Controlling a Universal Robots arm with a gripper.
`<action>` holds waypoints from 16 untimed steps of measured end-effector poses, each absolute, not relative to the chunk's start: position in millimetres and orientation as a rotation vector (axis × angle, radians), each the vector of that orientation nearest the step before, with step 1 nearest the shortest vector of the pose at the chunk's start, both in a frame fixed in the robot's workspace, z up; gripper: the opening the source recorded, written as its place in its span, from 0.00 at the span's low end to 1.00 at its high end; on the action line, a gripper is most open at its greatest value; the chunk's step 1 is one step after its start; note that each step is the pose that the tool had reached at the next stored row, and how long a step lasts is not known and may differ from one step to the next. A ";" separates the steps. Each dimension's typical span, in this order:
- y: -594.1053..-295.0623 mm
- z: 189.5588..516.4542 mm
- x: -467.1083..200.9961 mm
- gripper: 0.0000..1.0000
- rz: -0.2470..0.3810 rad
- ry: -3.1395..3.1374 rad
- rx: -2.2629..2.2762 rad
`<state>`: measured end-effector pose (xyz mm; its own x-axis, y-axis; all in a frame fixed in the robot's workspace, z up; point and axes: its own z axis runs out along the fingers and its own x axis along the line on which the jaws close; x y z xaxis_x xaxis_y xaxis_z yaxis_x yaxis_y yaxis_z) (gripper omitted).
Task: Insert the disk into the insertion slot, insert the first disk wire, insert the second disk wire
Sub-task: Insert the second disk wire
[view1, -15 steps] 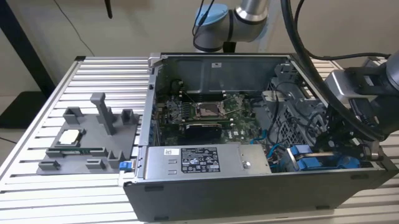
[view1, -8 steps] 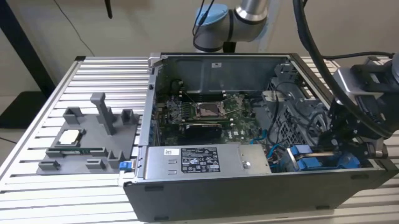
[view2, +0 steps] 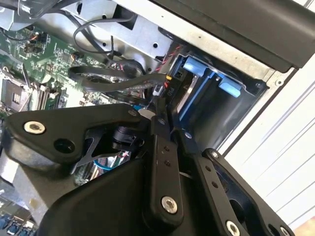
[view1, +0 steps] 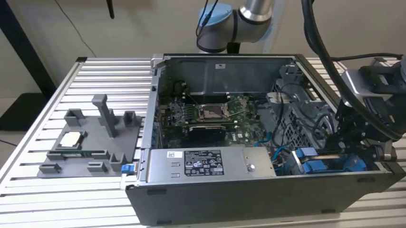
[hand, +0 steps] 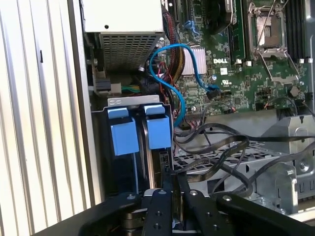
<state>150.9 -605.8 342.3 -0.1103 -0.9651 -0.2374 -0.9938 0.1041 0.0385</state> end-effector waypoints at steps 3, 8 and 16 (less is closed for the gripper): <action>-605.8 341.5 151.0 0.16 0.279 2.218 -1.989; -605.7 339.8 151.0 0.16 0.277 2.219 -1.989; -605.3 337.3 151.0 0.16 0.277 2.219 -1.989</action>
<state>151.0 -605.3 337.3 -0.1102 -0.9664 -0.2321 -0.9938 0.1042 0.0379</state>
